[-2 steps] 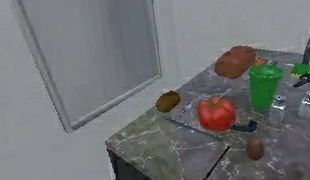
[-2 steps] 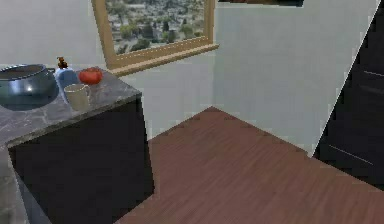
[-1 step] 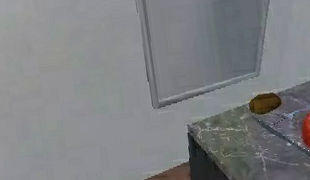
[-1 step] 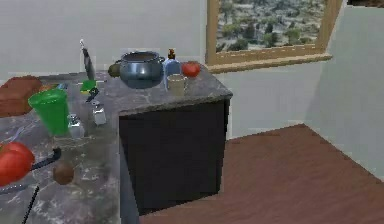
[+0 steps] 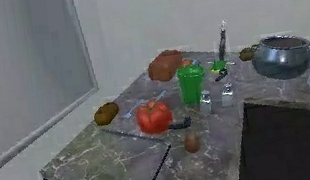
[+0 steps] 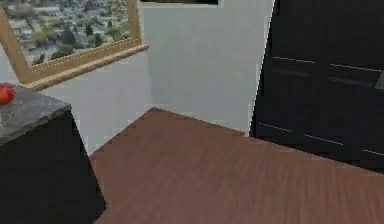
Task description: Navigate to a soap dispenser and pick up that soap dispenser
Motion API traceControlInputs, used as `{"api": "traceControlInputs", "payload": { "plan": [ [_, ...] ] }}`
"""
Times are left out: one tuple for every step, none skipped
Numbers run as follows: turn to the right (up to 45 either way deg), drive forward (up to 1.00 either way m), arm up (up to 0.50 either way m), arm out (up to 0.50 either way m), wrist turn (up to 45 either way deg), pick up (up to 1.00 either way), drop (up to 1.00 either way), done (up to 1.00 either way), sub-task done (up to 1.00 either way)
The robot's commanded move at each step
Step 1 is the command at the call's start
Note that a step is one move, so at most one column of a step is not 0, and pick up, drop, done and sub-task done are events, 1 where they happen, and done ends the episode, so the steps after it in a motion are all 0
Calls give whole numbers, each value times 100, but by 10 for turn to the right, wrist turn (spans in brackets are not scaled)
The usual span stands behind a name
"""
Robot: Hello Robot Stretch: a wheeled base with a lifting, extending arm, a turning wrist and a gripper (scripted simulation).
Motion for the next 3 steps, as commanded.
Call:
{"api": "traceControlInputs", "payload": {
  "plan": [
    [450,0,0,0,0,0,0,0,0],
    [240,0,0,0,0,0,0,0,0],
    [0,30,0,0,0,0,0,0,0]
  ]
}}
